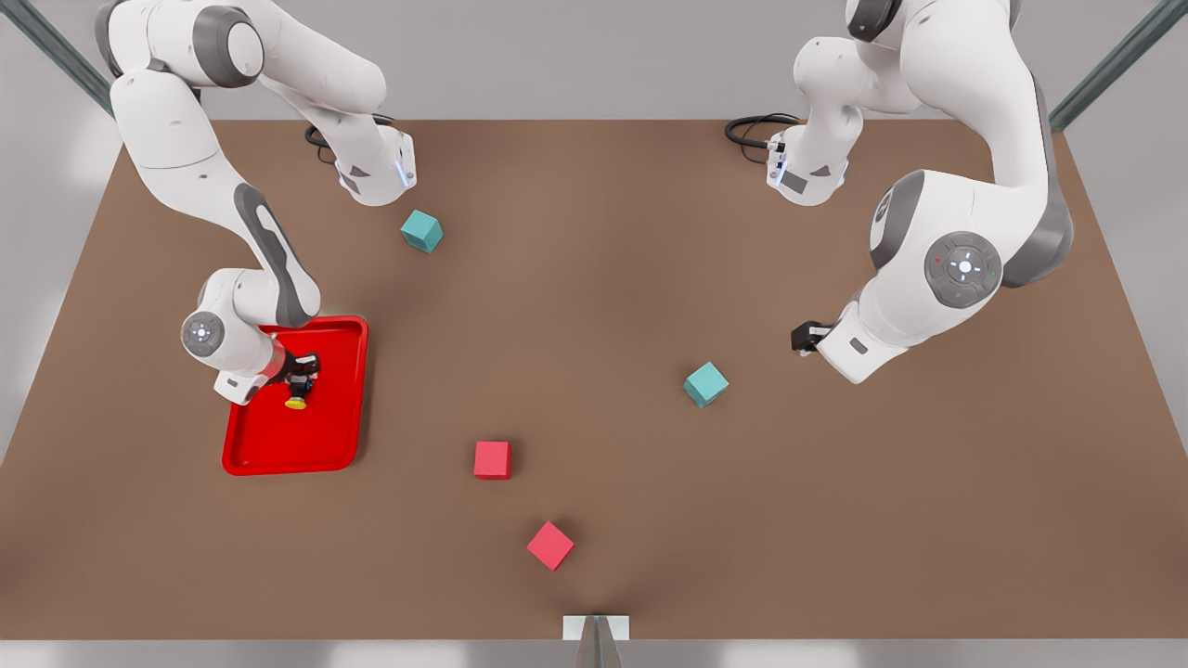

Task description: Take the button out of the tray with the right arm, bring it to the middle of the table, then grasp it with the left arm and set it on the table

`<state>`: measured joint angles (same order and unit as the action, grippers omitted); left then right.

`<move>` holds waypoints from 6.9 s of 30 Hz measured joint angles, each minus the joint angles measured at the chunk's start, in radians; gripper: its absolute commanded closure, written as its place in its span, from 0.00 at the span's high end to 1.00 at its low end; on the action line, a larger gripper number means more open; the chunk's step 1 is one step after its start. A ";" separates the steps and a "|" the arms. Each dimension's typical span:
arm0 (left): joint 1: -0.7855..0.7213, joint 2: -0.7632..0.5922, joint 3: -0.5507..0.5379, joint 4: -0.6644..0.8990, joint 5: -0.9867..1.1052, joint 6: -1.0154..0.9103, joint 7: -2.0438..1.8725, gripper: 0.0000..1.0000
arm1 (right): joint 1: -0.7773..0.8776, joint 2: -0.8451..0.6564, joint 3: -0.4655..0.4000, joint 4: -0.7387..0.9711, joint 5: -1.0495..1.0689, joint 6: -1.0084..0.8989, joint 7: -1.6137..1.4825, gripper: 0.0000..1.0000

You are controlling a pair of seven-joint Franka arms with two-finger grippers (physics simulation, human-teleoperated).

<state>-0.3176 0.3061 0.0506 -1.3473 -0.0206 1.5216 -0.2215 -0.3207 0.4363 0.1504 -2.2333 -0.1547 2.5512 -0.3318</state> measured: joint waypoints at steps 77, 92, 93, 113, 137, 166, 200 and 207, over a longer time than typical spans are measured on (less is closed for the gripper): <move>-0.145 0.360 -0.206 0.111 0.220 0.378 0.358 1.00 | 0.158 -0.220 -0.015 0.898 0.093 -1.021 0.705 1.00; -0.106 0.547 -0.213 0.069 0.212 0.661 0.724 1.00 | 0.161 -0.173 0.008 0.937 0.086 -0.819 0.430 1.00; -0.103 0.547 -0.222 0.052 0.199 0.667 0.742 1.00 | 0.158 -0.169 0.009 0.938 0.083 -0.812 0.419 1.00; -0.068 0.580 -0.257 -0.039 0.150 0.774 0.981 1.00 | 0.157 -0.151 0.009 0.940 0.009 -0.764 0.285 1.00; -0.078 0.600 -0.260 -0.057 0.110 0.828 1.051 0.99 | 0.161 -0.142 0.010 0.927 -0.043 -0.694 0.236 1.00; -0.028 0.549 -0.347 -0.033 0.114 0.844 1.052 0.42 | 0.160 -0.096 0.009 0.938 -0.049 -0.689 0.222 1.00; 0.177 0.994 -1.003 -0.060 0.096 1.280 1.157 0.45 | 0.161 -0.098 0.010 0.931 -0.053 -0.652 0.220 1.00; 0.207 1.024 -1.051 -0.041 0.059 1.098 1.236 0.45 | 0.161 -0.097 0.011 0.932 -0.052 -0.652 0.220 1.00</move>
<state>-0.1101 1.3297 -1.0003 -1.3886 0.0381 2.6193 1.0143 -0.1601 0.3397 0.1609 -1.3013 -0.2069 1.8996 -0.1119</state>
